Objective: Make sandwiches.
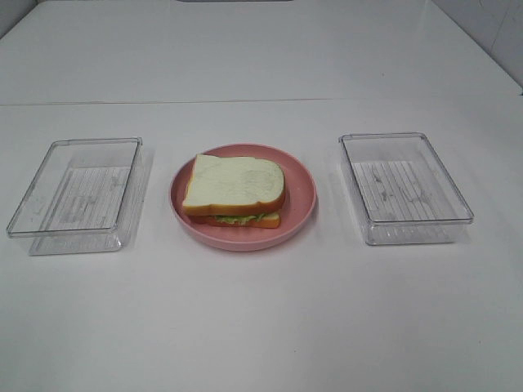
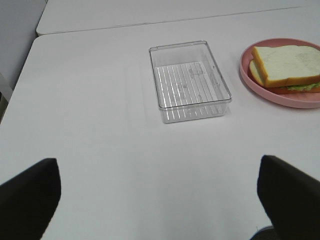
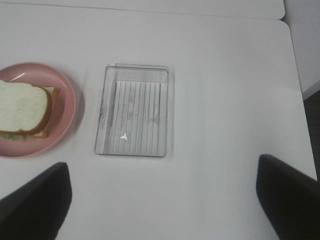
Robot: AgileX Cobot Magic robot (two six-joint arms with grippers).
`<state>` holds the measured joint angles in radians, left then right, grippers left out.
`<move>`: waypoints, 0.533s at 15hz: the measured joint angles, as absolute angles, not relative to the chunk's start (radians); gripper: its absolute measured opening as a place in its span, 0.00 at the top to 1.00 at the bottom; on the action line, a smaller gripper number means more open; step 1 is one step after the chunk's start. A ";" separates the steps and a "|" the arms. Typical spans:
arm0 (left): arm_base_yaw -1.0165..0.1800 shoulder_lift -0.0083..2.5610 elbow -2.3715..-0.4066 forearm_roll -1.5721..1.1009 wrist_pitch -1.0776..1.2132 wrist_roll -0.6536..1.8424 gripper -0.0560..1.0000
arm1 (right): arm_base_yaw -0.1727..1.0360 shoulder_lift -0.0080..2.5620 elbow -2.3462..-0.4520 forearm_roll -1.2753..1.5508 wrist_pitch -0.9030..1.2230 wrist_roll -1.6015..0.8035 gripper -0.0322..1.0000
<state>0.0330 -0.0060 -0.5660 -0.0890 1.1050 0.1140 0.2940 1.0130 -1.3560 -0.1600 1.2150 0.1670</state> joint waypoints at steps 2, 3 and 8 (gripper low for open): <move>0.033 -0.006 -0.566 -0.089 1.105 0.114 0.01 | 0.294 0.763 -1.206 -0.133 1.216 0.167 0.03; 0.033 -0.006 -0.566 -0.089 1.105 0.114 0.01 | 0.294 0.658 -1.145 -0.125 1.216 0.167 0.03; 0.033 -0.006 -0.566 -0.089 1.105 0.114 0.01 | 0.294 0.300 -0.847 -0.118 1.217 0.163 0.03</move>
<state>0.0330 -0.0060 -0.5660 -0.0890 1.1050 0.1140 0.2940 0.3000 -0.8470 -0.1180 1.2170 0.1630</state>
